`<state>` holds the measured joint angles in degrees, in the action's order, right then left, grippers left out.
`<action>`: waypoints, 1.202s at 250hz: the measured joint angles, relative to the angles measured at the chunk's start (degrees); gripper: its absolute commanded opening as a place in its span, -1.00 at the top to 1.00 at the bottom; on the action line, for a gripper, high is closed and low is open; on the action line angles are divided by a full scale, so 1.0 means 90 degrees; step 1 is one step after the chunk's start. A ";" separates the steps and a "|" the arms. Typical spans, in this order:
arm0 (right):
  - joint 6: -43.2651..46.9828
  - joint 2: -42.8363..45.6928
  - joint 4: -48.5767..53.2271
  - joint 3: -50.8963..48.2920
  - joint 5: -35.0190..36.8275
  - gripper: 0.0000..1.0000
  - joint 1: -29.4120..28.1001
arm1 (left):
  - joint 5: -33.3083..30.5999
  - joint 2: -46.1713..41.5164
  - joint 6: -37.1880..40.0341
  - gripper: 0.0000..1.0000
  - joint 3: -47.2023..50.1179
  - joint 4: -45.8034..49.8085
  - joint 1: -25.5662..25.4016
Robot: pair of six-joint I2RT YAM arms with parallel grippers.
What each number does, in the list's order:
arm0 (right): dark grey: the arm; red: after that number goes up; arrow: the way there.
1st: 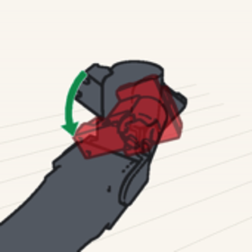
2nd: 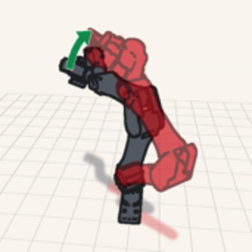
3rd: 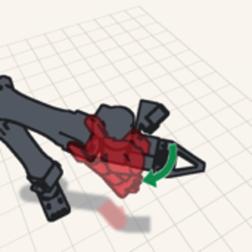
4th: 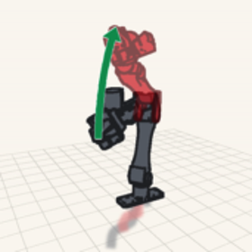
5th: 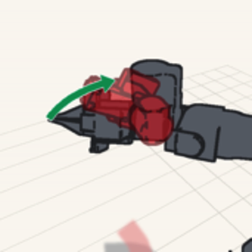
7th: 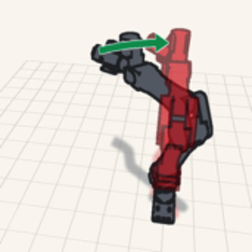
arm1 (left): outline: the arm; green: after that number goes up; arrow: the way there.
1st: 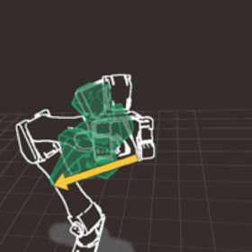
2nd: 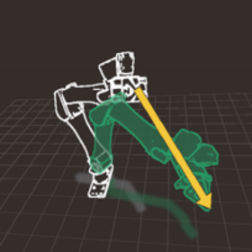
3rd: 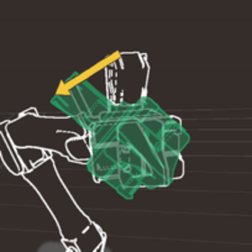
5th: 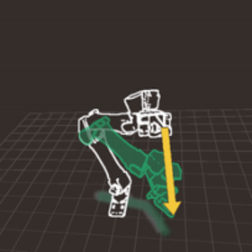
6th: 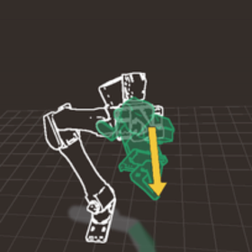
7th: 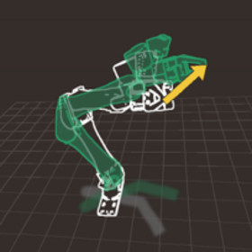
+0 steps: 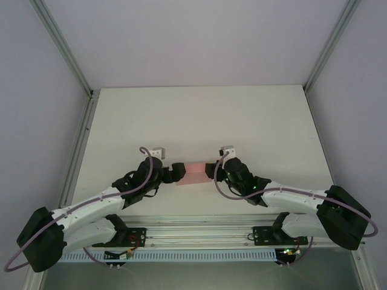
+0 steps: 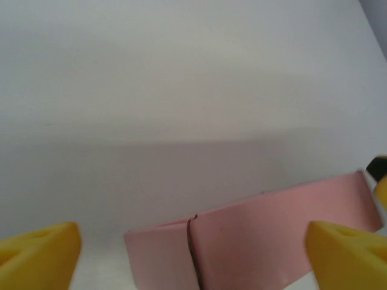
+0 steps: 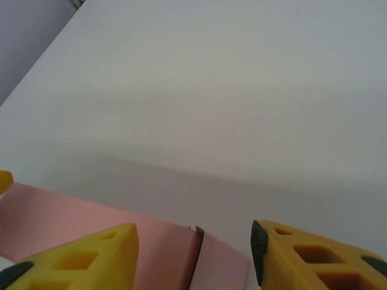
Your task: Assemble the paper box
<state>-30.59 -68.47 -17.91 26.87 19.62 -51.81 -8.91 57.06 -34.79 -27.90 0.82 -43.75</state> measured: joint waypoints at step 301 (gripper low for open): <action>0.8240 -0.4167 0.5792 0.5442 -0.3543 0.06 0.0539 | -0.0639 0.0612 -0.0012 -0.99 -0.1938 0.2681 0.2312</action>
<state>43.57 -105.97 34.22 75.85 -12.27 -46.96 -14.66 62.57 -34.89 -45.34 24.95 -22.94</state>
